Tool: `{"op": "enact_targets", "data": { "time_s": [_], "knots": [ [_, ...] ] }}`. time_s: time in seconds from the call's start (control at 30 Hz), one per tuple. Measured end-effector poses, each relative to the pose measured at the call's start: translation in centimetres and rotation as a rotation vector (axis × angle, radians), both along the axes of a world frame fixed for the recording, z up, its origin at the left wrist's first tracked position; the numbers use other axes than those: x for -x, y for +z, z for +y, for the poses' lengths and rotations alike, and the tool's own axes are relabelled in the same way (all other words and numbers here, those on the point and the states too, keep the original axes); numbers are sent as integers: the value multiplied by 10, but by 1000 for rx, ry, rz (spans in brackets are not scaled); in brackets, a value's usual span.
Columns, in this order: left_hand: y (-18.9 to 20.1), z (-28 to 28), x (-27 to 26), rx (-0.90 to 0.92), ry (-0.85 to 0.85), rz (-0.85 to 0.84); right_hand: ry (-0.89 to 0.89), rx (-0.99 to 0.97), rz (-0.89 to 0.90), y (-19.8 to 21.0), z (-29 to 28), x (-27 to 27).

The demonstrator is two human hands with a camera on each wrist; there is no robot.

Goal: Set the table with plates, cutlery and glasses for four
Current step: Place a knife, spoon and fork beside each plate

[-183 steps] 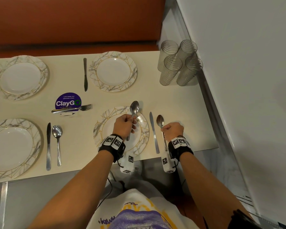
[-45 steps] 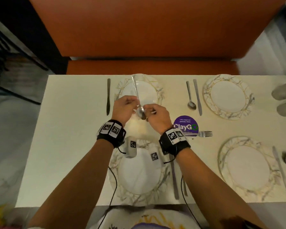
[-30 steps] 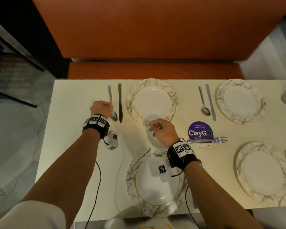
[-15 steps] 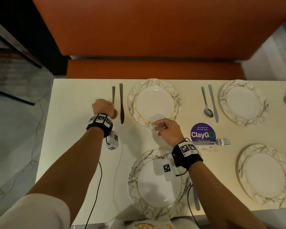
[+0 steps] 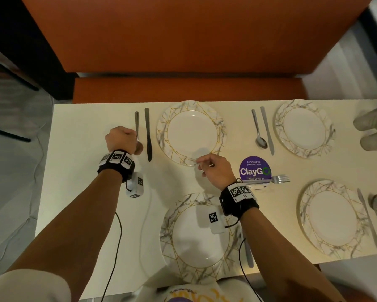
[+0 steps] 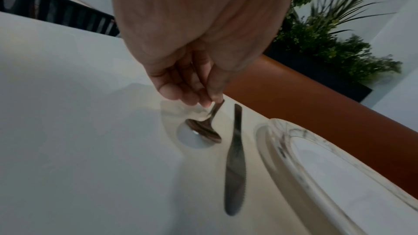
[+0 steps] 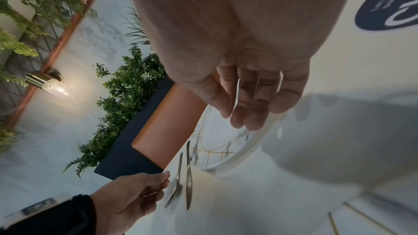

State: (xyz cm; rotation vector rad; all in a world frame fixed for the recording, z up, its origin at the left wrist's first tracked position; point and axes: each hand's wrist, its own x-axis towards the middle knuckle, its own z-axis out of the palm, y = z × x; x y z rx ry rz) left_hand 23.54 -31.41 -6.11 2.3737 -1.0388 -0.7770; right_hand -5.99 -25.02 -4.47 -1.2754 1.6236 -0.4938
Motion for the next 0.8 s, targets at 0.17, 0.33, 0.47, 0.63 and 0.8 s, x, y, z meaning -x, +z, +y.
{"op": "enact_targets", "data": {
  "time_s": [0.17, 0.33, 0.47, 0.63, 0.8],
  "knots": [
    [18, 12, 46, 111, -139, 32, -84, 1, -10, 8, 5, 27],
    [28, 27, 125, 221, -351, 55, -182, 38, 29, 13, 12, 81],
    [27, 39, 195, 234, -488, 155, -237, 96, 180, 13, 20, 133],
    [23, 57, 279, 164, -616, 241, -257, 101, 317, 8, 28, 196],
    [9, 67, 340, 36, -722, 271, -223, 76, 459, -5, 27, 242]
  ]
}}
